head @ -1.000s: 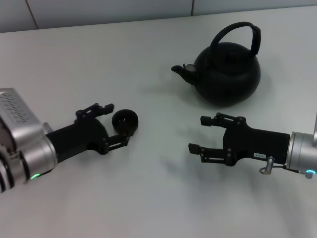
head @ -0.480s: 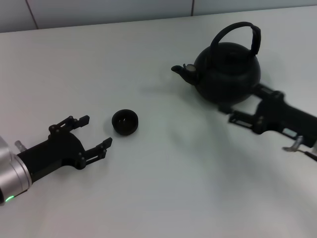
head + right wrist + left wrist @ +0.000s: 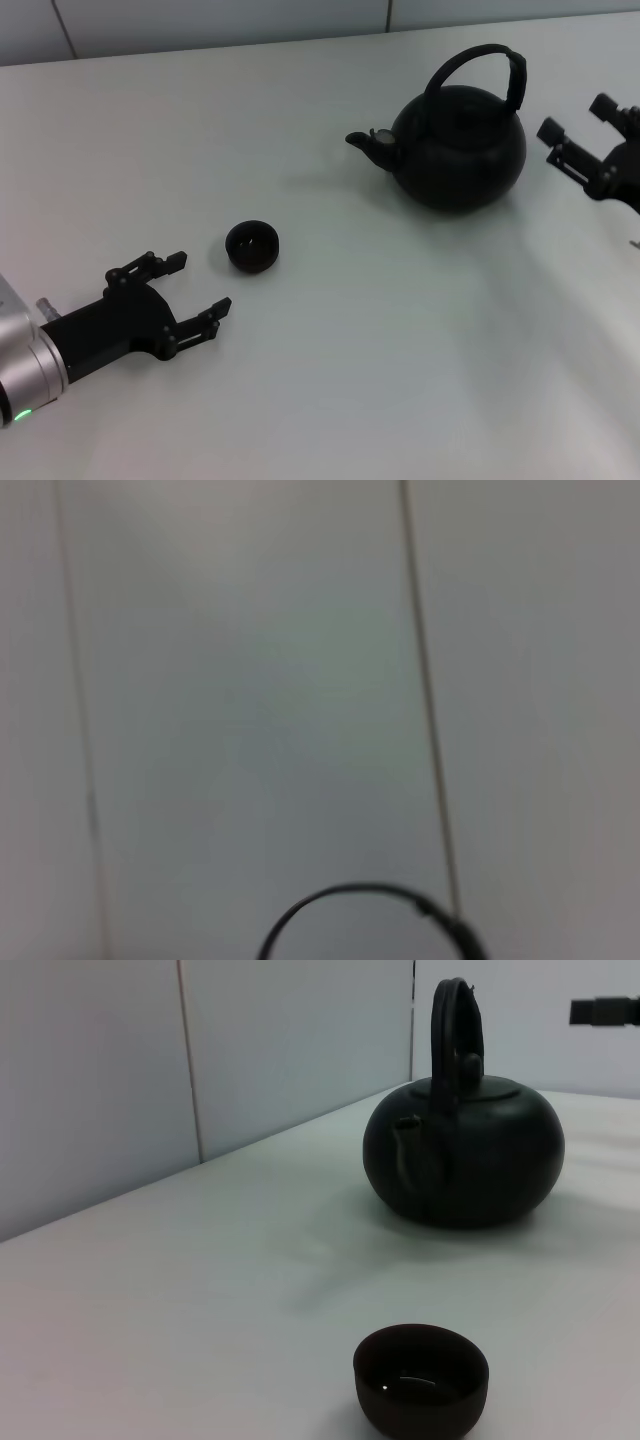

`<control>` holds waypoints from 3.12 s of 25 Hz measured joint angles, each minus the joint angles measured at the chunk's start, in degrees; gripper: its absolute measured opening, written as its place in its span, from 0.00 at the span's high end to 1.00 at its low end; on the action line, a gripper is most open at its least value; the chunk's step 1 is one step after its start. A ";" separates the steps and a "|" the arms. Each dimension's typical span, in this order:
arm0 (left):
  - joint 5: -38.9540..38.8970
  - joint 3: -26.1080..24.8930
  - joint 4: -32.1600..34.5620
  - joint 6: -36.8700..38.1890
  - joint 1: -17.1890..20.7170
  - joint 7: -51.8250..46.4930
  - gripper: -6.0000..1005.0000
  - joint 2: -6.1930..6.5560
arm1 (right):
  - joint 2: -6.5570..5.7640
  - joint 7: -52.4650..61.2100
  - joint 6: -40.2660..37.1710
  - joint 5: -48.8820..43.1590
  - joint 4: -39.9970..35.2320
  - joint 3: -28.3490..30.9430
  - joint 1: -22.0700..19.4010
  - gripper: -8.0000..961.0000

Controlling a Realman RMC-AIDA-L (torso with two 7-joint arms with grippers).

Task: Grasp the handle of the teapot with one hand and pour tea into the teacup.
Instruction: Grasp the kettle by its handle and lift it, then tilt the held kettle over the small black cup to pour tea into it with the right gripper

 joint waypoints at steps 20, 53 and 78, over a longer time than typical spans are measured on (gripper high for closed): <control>0.15 -0.50 0.27 0.13 -0.14 -0.04 0.19 0.01 | 0.07 -0.78 11.69 0.01 0.91 0.89 7.53 0.15; 0.14 -0.51 0.26 -0.15 -0.32 -0.03 0.19 0.01 | 0.16 -5.89 21.61 1.28 3.26 0.68 13.32 0.62; 0.14 -0.51 1.67 0.28 0.29 -0.01 0.19 -0.04 | 0.21 -20.47 9.72 2.22 3.93 0.21 15.65 0.91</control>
